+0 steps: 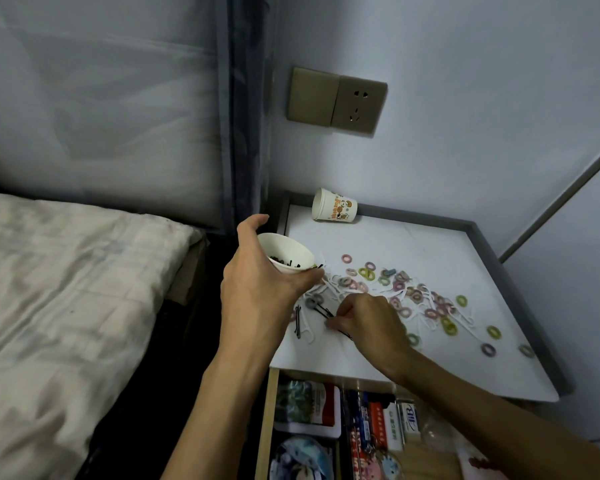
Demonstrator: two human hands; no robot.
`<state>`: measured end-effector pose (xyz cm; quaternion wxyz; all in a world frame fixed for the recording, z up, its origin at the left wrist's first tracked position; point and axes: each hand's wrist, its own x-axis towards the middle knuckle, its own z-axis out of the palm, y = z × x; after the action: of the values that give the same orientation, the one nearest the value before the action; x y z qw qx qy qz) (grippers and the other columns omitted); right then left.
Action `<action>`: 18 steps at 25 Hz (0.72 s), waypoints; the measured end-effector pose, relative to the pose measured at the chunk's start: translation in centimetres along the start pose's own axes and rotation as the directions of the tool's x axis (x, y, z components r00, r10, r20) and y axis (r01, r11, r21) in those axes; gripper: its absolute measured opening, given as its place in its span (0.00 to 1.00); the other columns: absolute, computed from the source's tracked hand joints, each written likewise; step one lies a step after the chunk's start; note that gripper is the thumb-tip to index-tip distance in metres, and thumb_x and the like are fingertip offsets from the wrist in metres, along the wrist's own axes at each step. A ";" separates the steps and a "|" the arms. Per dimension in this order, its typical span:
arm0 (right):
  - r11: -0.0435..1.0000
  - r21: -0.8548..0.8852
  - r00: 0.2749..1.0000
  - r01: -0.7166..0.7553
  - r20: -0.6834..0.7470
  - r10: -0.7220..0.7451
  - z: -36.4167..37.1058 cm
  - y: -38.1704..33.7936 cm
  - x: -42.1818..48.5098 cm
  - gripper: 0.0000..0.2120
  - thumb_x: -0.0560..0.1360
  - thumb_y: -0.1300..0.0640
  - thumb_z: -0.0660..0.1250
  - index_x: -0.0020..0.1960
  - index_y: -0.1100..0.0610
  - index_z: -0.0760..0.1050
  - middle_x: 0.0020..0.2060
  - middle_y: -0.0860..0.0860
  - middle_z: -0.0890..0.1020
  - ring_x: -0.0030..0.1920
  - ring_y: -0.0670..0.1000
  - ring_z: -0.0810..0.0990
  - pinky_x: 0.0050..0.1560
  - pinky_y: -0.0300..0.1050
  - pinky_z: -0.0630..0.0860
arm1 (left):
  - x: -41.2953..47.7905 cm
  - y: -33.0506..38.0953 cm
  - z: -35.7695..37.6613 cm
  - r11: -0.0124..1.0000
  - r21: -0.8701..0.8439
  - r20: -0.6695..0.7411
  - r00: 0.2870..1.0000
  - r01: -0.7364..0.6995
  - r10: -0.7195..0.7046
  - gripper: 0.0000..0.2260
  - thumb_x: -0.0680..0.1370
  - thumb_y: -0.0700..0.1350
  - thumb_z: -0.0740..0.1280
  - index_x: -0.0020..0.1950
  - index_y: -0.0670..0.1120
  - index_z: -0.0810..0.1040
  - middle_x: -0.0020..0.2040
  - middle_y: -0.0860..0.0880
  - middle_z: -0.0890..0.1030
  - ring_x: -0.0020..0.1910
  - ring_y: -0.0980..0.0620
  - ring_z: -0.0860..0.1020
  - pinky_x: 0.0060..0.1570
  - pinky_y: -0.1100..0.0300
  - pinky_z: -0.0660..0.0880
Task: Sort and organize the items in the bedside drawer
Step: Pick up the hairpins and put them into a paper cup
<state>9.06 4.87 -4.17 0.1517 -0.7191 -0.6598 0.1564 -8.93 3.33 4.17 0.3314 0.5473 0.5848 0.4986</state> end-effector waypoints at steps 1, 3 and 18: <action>1.000 0.005 1.000 0.011 0.008 -0.011 0.1 0.1 -0.2 0.09 0.71 0.49 0.75 0.45 0.53 0.84 0.38 0.49 0.85 0.38 0.47 0.81 0.36 0.41 0.74 | 0.0 0.0 0.1 1.000 0.011 -0.001 1.000 -0.001 0.001 0.41 0.63 0.47 0.82 0.71 0.54 0.65 0.54 0.53 0.74 0.52 0.55 0.72 0.45 0.69 0.68; 0.999 -0.025 0.999 0.044 -0.002 -0.044 0.4 0.2 -0.4 0.07 0.72 0.50 0.74 0.48 0.52 0.84 0.43 0.49 0.86 0.42 0.47 0.82 0.38 0.41 0.72 | -0.1 0.0 0.3 1.000 0.017 0.002 1.000 0.000 0.000 0.41 0.63 0.48 0.82 0.71 0.54 0.65 0.53 0.54 0.73 0.52 0.55 0.72 0.48 0.65 0.67; 0.874 0.197 0.893 0.445 -0.024 -0.449 -9.9 -3.5 2.5 0.03 0.77 0.61 0.68 0.47 0.55 0.80 0.36 0.46 0.82 0.36 0.43 0.80 0.37 0.33 0.74 | 0.2 -0.5 0.4 0.997 0.074 0.098 0.995 -0.031 0.024 0.41 0.63 0.47 0.81 0.71 0.54 0.65 0.55 0.53 0.75 0.50 0.55 0.73 0.34 0.78 0.69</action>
<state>10.32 7.50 6.19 0.2468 -0.5268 -0.7908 0.1900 -8.73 3.66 3.60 0.3315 0.5910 0.5788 0.4536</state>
